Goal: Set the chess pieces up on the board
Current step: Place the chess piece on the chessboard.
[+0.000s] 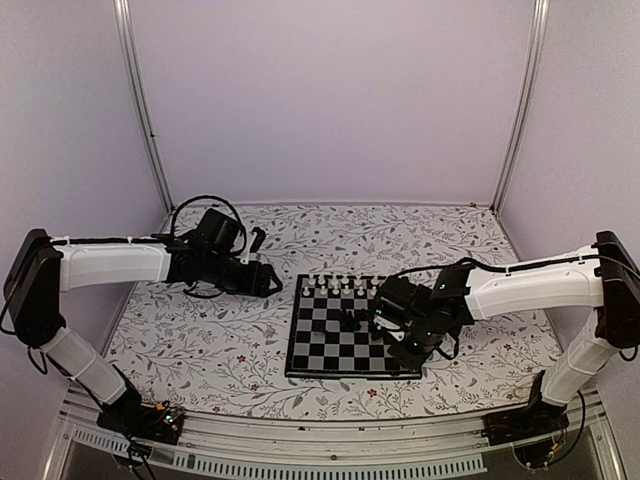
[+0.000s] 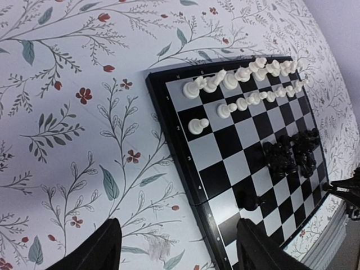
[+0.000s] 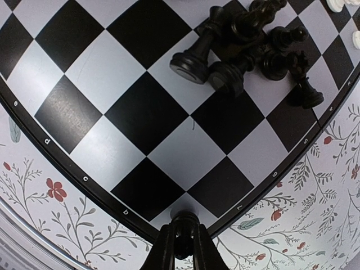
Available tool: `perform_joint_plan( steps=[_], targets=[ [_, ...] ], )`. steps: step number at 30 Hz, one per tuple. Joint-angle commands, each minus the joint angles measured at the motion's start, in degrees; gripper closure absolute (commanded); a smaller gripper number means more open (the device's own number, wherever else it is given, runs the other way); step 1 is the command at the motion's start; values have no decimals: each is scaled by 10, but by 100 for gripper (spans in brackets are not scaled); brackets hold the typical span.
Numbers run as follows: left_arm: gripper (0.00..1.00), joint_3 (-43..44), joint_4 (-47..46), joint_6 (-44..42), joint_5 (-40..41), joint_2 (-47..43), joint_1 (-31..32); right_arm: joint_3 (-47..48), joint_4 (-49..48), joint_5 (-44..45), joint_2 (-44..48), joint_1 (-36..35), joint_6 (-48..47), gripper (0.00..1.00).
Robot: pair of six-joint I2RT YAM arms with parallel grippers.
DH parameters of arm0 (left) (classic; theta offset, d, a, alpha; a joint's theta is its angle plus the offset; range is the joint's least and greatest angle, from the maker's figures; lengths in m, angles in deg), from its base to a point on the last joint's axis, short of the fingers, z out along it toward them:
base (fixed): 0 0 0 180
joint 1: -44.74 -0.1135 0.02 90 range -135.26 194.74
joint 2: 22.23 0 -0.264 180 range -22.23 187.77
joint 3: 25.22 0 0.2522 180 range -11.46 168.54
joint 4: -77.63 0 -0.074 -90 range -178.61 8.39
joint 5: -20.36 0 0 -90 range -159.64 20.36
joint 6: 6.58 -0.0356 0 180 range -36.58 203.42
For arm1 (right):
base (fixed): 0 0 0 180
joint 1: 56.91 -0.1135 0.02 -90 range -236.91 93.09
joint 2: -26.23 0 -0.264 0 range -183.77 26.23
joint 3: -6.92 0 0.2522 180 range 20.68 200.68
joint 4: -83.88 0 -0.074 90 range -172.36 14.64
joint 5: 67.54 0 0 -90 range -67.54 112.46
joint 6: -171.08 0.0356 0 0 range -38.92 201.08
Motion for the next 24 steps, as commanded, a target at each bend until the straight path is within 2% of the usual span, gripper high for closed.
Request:
perform_joint_plan(
  steps=[1,8,14,20,24],
  targets=[
    [28,-8,-15,6,-11,-12,-6,8,-4,1,-4,0,4,87],
    [28,-9,-15,4,-18,-11,-6,17,17,-4,8,0,6,75],
    [28,-6,-10,2,-26,-12,-5,58,51,-7,38,-1,12,70],
    [33,7,0,-47,-81,5,17,135,50,-3,63,0,0,68],
    [38,61,52,-92,-54,45,57,141,16,11,69,0,-4,67]
  ],
)
